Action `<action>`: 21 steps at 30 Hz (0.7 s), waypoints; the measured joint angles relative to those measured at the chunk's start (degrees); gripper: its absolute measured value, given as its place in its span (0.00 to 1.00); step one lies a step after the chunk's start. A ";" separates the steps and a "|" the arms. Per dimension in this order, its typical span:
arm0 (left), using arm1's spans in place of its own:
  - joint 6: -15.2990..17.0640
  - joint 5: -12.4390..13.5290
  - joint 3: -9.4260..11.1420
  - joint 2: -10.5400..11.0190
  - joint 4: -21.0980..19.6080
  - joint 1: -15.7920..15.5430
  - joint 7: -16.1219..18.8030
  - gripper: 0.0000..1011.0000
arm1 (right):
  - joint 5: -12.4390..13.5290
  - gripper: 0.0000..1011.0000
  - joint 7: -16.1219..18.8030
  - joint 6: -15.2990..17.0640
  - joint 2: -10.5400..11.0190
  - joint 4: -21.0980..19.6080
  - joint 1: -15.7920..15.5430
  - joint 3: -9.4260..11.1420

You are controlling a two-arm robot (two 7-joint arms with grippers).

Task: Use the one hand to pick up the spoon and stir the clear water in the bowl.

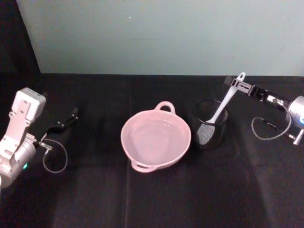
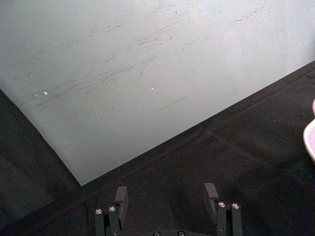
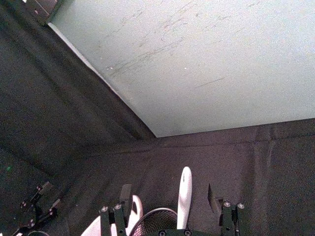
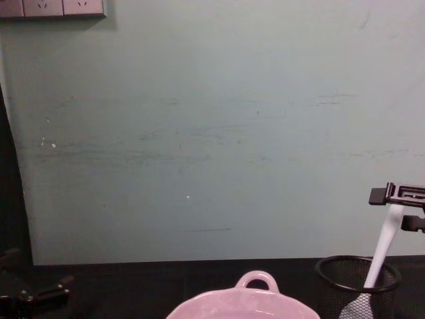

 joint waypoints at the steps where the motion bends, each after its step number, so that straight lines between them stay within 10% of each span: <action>1: 0.00 0.00 0.00 0.00 0.00 0.00 0.00 1.00 | 0.00 0.97 0.01 0.01 0.00 0.00 0.00 0.00; 21: 0.00 0.00 0.00 0.00 0.00 0.00 0.00 1.00 | -0.10 0.41 0.04 0.26 0.03 0.08 0.10 0.08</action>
